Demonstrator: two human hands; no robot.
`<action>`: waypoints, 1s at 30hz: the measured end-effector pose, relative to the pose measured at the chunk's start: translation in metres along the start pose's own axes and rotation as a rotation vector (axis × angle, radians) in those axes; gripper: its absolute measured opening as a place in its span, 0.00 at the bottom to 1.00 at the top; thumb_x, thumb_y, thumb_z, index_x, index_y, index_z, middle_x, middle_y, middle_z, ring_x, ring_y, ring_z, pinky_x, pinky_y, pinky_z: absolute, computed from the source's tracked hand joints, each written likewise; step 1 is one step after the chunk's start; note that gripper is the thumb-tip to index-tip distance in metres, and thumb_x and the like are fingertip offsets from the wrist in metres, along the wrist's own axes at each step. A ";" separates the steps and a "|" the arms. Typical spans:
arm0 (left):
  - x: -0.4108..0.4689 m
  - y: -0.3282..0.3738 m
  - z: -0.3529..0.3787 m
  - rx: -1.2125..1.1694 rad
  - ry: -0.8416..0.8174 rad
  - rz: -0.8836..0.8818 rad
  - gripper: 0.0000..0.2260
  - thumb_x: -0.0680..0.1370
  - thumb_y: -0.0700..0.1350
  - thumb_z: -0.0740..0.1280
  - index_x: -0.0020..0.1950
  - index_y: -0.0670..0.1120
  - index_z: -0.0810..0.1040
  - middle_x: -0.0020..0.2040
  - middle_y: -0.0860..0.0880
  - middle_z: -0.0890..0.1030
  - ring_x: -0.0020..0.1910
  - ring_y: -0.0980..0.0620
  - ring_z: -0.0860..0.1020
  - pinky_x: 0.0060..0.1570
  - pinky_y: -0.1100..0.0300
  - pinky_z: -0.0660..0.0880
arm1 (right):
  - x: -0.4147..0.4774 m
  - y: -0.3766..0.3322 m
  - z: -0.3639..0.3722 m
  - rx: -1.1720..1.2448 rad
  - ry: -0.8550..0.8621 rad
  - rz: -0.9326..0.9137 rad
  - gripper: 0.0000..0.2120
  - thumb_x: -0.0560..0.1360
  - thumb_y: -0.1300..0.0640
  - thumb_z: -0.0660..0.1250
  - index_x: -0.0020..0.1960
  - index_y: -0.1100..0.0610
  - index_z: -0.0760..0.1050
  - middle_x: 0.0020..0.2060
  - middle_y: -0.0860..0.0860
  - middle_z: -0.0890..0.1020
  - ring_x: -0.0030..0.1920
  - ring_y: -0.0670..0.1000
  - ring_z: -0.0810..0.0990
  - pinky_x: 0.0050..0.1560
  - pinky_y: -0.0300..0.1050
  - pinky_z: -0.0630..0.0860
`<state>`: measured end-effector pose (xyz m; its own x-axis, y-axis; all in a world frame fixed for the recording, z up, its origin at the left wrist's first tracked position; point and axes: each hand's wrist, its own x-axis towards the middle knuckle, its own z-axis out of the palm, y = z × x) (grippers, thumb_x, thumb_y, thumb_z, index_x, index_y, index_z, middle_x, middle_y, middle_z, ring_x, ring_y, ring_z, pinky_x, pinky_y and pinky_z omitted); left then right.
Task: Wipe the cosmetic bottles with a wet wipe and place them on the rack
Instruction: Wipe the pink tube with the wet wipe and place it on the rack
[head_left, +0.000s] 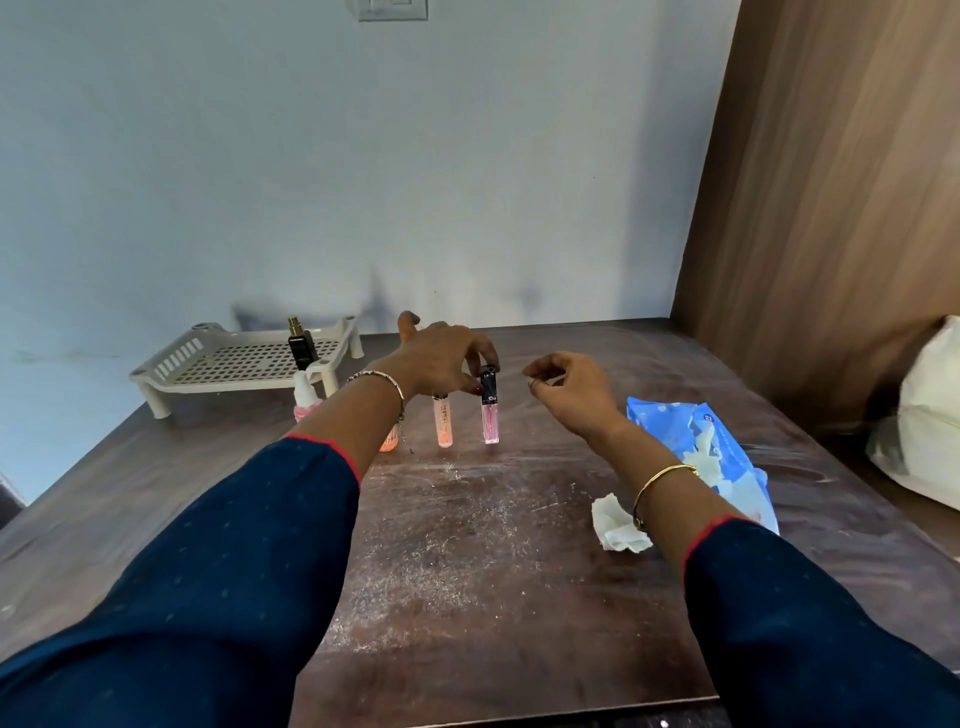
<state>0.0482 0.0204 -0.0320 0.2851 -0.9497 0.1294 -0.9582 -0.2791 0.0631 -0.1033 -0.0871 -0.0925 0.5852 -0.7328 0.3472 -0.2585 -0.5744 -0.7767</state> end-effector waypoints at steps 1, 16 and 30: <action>0.000 -0.001 0.000 -0.005 0.002 0.006 0.13 0.73 0.56 0.70 0.56 0.60 0.77 0.47 0.61 0.79 0.57 0.54 0.72 0.60 0.44 0.53 | 0.000 0.000 0.001 0.016 -0.006 0.005 0.07 0.74 0.62 0.69 0.50 0.56 0.81 0.42 0.47 0.81 0.37 0.39 0.74 0.41 0.31 0.70; -0.056 0.014 -0.030 -0.505 0.025 -0.028 0.17 0.66 0.61 0.74 0.50 0.56 0.80 0.50 0.60 0.81 0.51 0.58 0.77 0.58 0.48 0.68 | -0.042 -0.022 -0.037 0.056 -0.038 -0.010 0.04 0.73 0.62 0.69 0.47 0.55 0.81 0.37 0.46 0.81 0.36 0.44 0.75 0.44 0.39 0.74; -0.139 0.043 0.022 -1.157 -0.008 -0.027 0.10 0.72 0.44 0.72 0.52 0.45 0.80 0.51 0.44 0.83 0.51 0.51 0.79 0.58 0.60 0.73 | -0.120 -0.006 -0.065 -0.758 -0.169 0.046 0.08 0.75 0.47 0.66 0.52 0.47 0.78 0.51 0.45 0.82 0.58 0.50 0.77 0.65 0.52 0.59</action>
<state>-0.0331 0.1370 -0.0690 0.3006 -0.9476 0.1081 -0.3562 -0.0064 0.9344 -0.2221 -0.0196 -0.0958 0.6545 -0.7316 0.1907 -0.7051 -0.6817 -0.1954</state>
